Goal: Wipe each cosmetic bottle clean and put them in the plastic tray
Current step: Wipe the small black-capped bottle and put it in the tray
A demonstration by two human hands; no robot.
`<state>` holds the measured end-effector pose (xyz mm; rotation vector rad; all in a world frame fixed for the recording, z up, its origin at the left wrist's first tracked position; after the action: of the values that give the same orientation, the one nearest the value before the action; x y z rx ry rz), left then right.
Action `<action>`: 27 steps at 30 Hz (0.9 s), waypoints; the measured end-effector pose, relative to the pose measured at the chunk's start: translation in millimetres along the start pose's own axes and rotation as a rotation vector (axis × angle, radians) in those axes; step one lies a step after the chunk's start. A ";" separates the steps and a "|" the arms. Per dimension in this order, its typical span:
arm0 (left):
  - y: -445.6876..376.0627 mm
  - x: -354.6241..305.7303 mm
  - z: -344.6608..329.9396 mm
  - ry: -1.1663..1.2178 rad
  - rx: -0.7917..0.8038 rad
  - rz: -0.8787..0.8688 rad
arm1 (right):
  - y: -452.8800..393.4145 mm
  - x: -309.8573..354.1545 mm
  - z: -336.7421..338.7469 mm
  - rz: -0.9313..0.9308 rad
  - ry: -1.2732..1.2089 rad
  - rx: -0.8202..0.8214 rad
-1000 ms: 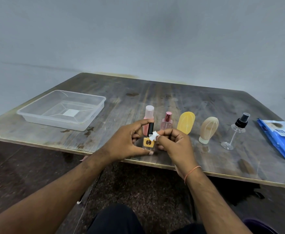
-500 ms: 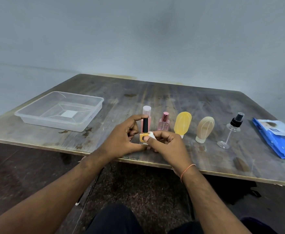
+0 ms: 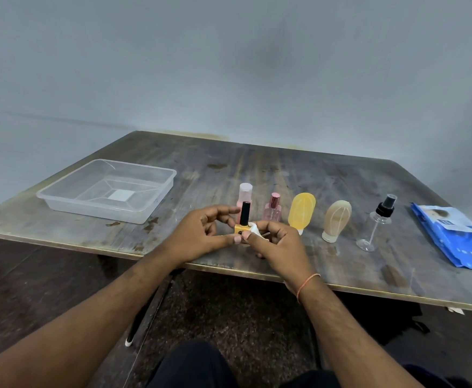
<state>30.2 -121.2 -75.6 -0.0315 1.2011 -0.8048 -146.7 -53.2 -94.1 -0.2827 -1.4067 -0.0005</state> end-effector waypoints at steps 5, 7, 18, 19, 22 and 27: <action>5.0 1.1 14.3 -0.091 0.015 0.065 | -0.1 9.8 -13.6 0.076 0.098 0.066; 4.9 1.4 24.1 -0.126 0.015 0.060 | -1.5 11.7 -18.5 0.070 0.094 0.082; -9.7 23.9 51.2 -0.256 -0.023 0.157 | -7.0 -6.5 -7.0 -0.046 0.012 0.001; -10.6 24.5 50.6 -0.257 -0.016 0.158 | -7.0 -7.0 -7.4 -0.043 0.010 0.007; -15.1 23.8 52.6 -0.248 -0.017 0.140 | -7.4 -7.1 -7.3 -0.021 0.010 0.018; -20.4 17.0 78.2 -0.250 -0.032 0.115 | -8.6 -6.4 -7.1 0.002 0.008 0.030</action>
<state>86.6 -175.7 -49.8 -0.0866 0.9700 -0.6595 -142.3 -64.0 -99.6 -0.2594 -1.3977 0.0213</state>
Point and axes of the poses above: each hand's wrist, its own y-axis away from the middle knuckle, its own z-axis out of the back of the hand, x = y × z, the point moved 9 cm from there along -y, towards the middle knuckle, and after that the axes turned 3 degrees about -z, right-handed, at the moved point
